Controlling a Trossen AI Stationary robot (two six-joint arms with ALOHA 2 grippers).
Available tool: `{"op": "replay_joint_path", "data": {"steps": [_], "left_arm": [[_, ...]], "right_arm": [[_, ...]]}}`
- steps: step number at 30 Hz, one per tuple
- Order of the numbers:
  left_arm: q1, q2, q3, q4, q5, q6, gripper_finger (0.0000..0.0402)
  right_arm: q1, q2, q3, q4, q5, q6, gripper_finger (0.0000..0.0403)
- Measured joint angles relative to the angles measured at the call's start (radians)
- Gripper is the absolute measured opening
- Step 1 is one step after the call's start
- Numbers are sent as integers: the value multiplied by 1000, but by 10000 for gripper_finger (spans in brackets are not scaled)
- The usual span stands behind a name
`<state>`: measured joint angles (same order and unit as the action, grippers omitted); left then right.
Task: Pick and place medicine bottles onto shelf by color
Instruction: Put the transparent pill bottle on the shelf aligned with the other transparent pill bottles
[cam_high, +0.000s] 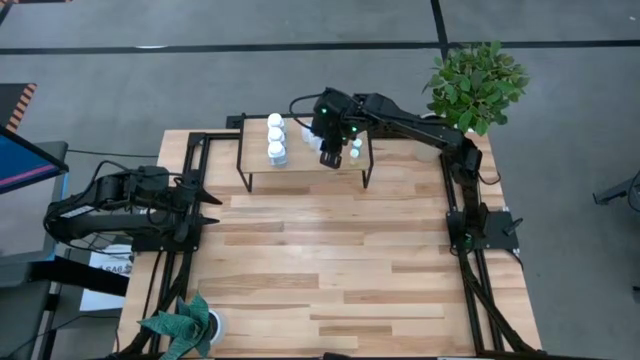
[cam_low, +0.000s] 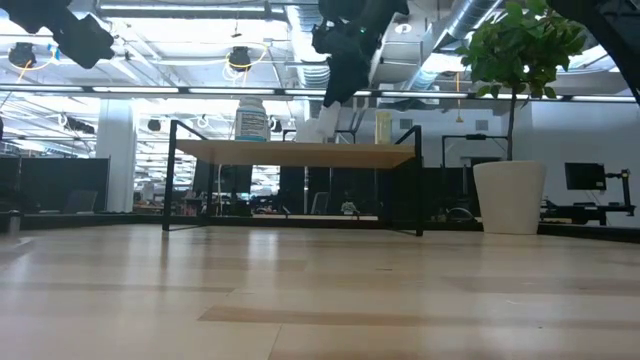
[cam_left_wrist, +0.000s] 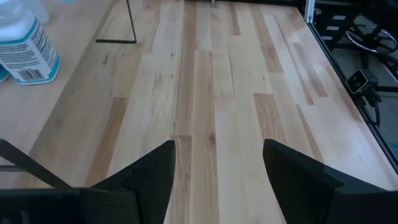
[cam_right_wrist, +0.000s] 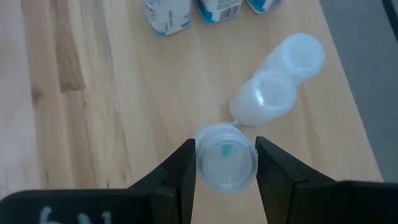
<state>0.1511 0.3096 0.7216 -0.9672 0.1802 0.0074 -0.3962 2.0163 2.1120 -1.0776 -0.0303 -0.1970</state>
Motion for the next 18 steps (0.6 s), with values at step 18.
{"op": "replay_joint_path", "data": {"steps": [18], "left_arm": [[0, 0, 0, 0, 1, 0, 228]], "right_arm": [[84, 1, -1, 187, 0, 30, 143]]}}
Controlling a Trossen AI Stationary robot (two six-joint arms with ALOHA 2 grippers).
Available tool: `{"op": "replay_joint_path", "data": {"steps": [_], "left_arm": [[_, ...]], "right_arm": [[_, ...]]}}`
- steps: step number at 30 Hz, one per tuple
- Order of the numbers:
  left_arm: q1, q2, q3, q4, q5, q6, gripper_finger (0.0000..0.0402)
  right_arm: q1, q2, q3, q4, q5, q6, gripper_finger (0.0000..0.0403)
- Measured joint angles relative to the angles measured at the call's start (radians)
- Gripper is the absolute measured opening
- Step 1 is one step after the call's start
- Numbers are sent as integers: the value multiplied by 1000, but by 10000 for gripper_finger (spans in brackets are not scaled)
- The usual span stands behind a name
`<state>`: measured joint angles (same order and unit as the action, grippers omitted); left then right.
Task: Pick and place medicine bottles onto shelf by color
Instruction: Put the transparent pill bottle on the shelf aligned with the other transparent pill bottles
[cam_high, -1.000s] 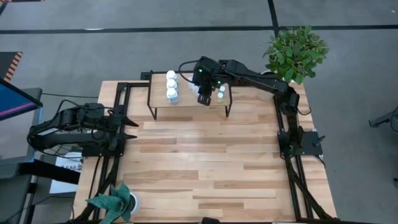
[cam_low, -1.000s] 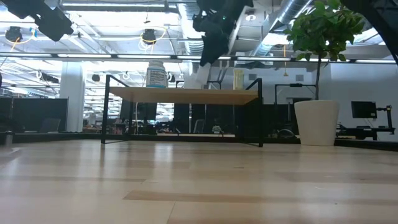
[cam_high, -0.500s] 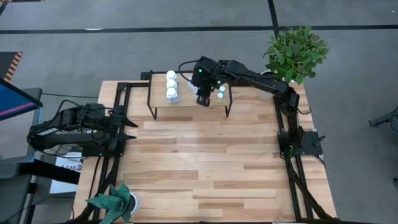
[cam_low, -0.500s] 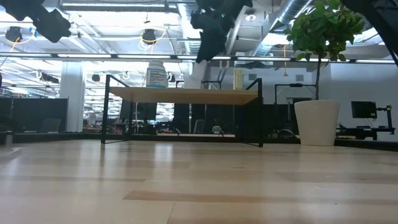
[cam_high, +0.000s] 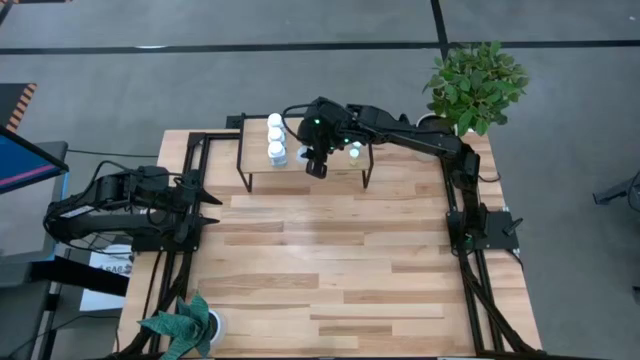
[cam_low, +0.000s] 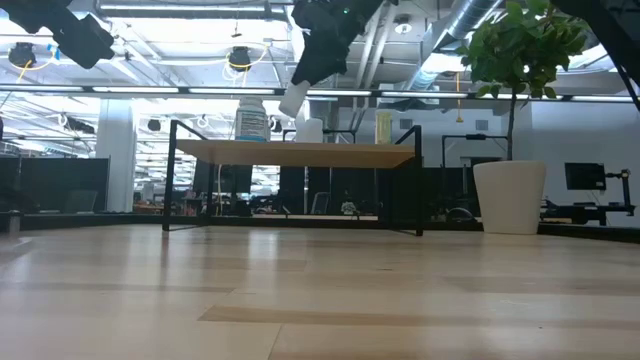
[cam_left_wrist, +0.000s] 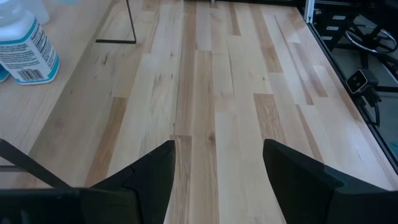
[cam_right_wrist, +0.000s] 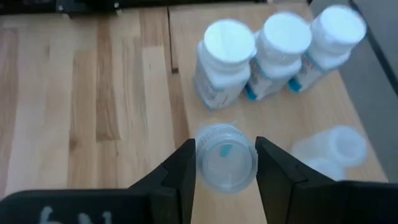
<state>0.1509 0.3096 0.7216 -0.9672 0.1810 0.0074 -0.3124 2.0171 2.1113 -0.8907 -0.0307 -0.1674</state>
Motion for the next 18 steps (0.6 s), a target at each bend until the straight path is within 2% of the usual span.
{"op": "replay_joint_path", "data": {"steps": [18], "left_arm": [[0, 0, 0, 0, 0, 0, 228]], "right_arm": [[-31, 1, -6, -76, -7, -63, 142]]}}
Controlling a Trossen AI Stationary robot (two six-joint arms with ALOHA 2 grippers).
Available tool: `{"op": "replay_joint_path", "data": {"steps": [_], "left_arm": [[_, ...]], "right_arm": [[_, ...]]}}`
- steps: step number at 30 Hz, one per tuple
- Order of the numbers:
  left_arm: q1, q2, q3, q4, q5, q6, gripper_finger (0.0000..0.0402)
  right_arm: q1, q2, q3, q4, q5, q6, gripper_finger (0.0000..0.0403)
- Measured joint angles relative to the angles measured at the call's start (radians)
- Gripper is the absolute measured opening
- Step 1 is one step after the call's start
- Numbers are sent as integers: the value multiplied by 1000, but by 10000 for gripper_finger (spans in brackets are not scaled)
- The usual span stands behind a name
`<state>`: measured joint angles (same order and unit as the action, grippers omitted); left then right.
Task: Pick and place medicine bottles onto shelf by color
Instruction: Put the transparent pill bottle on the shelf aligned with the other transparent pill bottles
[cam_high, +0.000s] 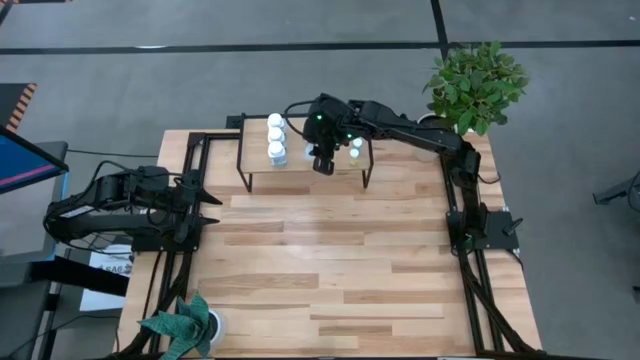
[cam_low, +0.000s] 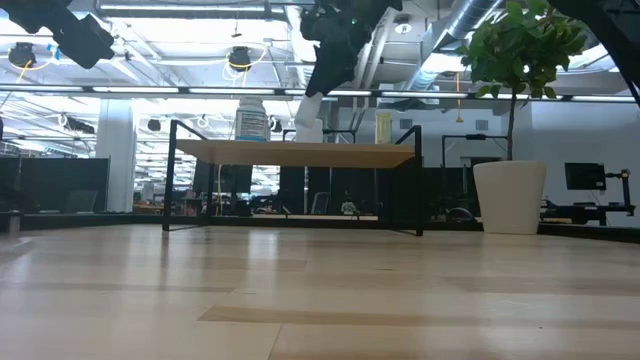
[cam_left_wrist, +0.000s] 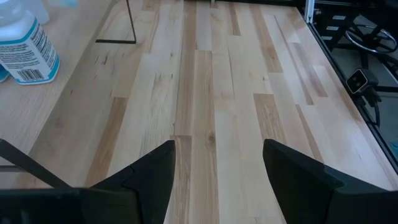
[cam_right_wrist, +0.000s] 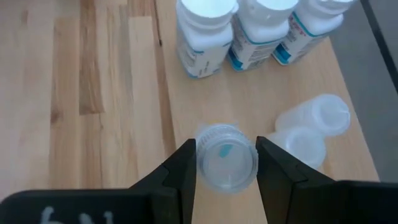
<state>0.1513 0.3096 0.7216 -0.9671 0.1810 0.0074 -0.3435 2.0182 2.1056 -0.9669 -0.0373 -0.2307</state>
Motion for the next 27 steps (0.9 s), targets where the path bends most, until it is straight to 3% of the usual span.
{"op": "replay_joint_path", "data": {"steps": [27], "left_arm": [[0, 0, 0, 0, 0, 0, 228]], "right_arm": [[57, 0, 0, 57, -14, 126, 141]]}}
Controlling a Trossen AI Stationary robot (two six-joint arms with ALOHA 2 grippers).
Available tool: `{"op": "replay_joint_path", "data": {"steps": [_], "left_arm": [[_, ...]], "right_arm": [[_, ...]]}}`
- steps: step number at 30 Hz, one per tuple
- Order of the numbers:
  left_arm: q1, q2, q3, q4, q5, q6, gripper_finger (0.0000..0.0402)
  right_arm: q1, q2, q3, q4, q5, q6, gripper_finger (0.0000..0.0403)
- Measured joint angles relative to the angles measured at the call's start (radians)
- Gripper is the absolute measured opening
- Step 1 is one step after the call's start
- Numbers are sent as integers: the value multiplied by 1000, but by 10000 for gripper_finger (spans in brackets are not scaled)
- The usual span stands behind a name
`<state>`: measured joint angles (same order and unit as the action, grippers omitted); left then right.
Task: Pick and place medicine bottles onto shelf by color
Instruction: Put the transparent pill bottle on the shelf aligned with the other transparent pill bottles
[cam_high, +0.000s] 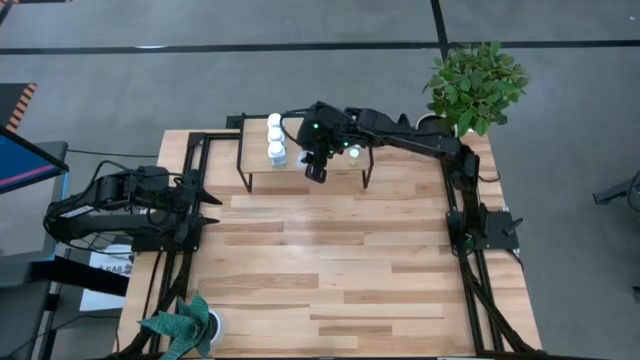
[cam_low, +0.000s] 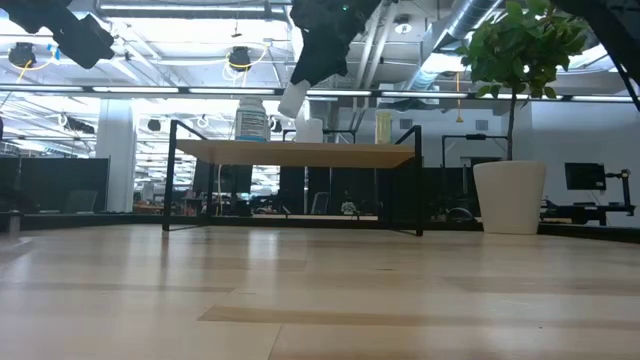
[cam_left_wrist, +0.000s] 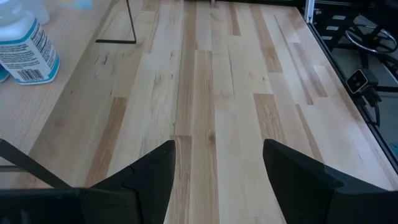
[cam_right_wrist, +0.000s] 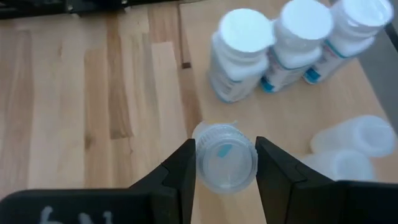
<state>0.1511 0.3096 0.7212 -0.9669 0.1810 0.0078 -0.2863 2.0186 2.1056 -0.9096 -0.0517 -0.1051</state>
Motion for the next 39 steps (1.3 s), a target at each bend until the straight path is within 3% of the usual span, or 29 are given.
{"op": "replay_joint_path", "data": {"steps": [10, 13, 27, 39], "left_arm": [[0, 0, 0, 0, 0, 0, 228], [0, 0, 0, 0, 1, 1, 228], [0, 0, 0, 0, 19, 7, 228], [0, 0, 0, 0, 19, 7, 228]], "right_arm": [[25, 43, -5, 6, 56, -23, 143], [8, 55, 3, 57, 64, -34, 141], [-72, 56, 1, -9, 55, -35, 144], [-76, 66, 1, 2, 54, -50, 210]]}}
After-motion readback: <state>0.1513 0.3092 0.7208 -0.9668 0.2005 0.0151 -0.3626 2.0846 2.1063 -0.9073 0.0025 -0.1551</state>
